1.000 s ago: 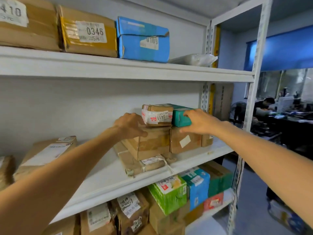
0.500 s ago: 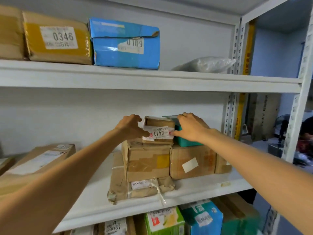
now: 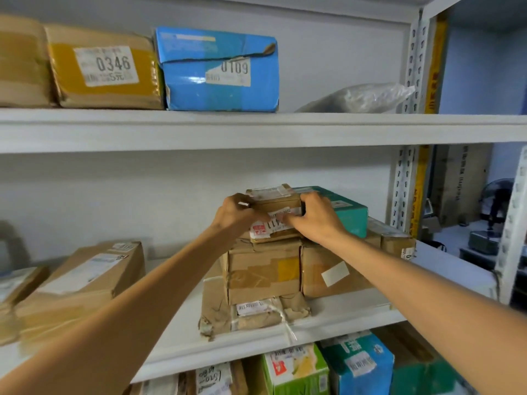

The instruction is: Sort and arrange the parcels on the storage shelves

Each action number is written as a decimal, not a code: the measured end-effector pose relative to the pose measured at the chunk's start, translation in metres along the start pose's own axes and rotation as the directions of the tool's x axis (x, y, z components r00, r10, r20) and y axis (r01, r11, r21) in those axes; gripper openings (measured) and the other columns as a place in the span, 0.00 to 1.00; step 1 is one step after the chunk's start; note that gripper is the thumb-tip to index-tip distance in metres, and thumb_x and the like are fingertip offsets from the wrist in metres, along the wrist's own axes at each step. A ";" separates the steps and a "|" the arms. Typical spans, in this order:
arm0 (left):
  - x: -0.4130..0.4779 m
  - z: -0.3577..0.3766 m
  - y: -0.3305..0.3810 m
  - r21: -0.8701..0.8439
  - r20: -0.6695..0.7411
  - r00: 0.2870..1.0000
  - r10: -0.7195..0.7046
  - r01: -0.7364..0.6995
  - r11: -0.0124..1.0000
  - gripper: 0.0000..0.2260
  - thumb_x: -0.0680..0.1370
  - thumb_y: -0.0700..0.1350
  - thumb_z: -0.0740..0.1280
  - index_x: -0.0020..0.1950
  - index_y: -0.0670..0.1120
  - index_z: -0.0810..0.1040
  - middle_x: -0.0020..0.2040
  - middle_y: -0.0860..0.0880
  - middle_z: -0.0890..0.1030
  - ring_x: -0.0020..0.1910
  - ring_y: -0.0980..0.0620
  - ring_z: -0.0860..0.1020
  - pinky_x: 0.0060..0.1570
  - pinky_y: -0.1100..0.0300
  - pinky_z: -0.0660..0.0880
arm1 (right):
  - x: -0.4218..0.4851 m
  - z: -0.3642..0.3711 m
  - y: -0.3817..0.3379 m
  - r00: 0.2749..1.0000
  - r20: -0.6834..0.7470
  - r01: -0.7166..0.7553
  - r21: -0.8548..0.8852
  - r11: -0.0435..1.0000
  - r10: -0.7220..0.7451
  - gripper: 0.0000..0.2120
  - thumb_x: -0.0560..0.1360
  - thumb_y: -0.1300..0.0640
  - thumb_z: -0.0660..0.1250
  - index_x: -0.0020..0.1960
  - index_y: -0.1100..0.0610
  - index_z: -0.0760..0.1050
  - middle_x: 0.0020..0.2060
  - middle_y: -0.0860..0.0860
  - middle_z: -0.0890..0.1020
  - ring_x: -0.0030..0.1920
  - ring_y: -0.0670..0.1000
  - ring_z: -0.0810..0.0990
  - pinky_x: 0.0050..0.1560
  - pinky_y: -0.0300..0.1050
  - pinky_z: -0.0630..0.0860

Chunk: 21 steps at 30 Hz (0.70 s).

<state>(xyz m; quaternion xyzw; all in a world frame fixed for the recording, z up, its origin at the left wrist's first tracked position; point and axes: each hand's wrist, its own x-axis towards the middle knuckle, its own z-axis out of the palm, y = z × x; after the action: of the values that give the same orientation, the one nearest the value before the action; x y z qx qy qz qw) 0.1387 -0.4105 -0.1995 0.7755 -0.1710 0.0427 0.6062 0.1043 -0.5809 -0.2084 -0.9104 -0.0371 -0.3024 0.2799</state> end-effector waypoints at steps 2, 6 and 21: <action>-0.008 -0.006 -0.001 -0.089 0.007 1.000 -0.007 0.008 0.996 0.18 0.70 0.31 0.72 0.58 0.40 0.74 0.53 0.39 0.81 0.51 0.41 0.81 0.55 0.45 0.79 | -0.005 0.001 -0.010 0.999 -0.038 -0.034 0.068 0.997 0.036 0.17 0.72 0.47 0.72 0.55 0.56 0.80 0.46 0.48 0.84 0.43 0.43 0.81 0.39 0.36 0.78; -0.024 -0.025 -0.005 -0.183 0.011 1.000 -0.007 0.009 0.983 0.17 0.72 0.31 0.70 0.60 0.39 0.75 0.52 0.39 0.82 0.50 0.42 0.82 0.47 0.51 0.81 | -0.012 0.007 -0.031 0.983 -0.093 -0.136 0.198 0.971 0.157 0.21 0.73 0.40 0.69 0.49 0.58 0.76 0.40 0.49 0.81 0.39 0.43 0.80 0.33 0.33 0.72; -0.020 -0.027 0.002 -0.054 0.159 0.980 -0.120 0.130 0.990 0.09 0.79 0.47 0.64 0.56 0.43 0.78 0.49 0.44 0.84 0.46 0.49 0.83 0.45 0.58 0.81 | -0.005 0.003 -0.033 0.885 0.292 -0.466 0.531 0.708 0.363 0.18 0.73 0.55 0.73 0.60 0.59 0.74 0.50 0.55 0.84 0.48 0.51 0.85 0.45 0.45 0.82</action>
<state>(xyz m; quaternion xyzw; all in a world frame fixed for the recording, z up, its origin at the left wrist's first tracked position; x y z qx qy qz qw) 0.1226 -0.3810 -0.1961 0.7659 -0.1698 -0.0615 0.6171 0.0935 -0.5511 -0.1971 -0.7850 0.0543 -0.1279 0.6037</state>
